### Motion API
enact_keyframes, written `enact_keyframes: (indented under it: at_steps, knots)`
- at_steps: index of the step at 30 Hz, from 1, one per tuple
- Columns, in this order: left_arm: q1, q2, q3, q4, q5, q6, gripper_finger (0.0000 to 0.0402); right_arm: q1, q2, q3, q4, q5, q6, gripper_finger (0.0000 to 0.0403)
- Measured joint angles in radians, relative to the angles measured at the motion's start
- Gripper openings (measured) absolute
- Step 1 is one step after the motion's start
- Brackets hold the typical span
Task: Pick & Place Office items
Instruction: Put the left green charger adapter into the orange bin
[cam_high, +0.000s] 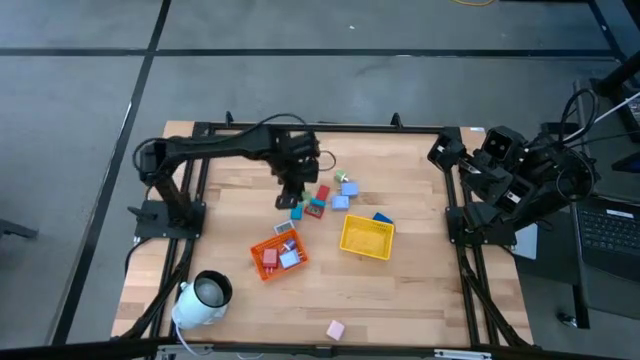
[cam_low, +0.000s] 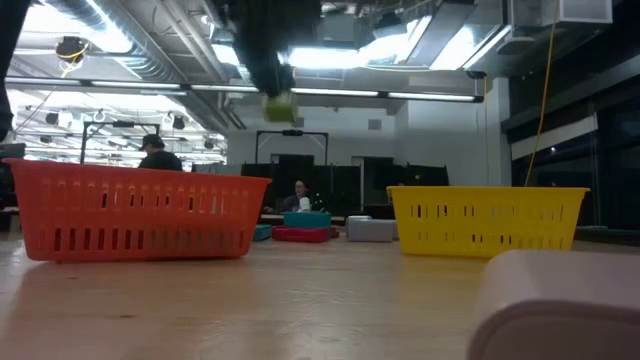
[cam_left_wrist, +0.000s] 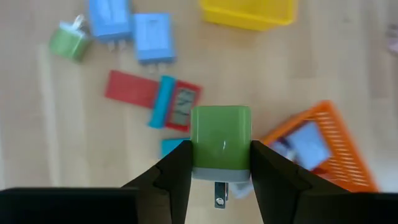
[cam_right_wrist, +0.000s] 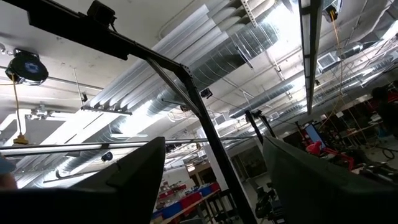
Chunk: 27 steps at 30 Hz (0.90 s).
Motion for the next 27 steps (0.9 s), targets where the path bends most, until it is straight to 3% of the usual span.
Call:
enact_keyframes:
  at_steps: [17,22,27]
  knots:
    - [-0.425,-0.044,-0.001,-0.088,-0.27,-0.414,0.0134,0.067,0.0,0.0,0.001,0.06,-0.009,0.0277]
    - [-0.52,-0.057,-0.11,-0.075,-0.353,-0.619,0.0134,0.07,0.001,0.0,0.005,0.06,-0.007,0.0277]
    - [-0.59,-0.088,-0.257,0.067,-0.347,-0.787,0.0134,0.069,0.004,0.0,0.016,0.06,0.015,0.0277]
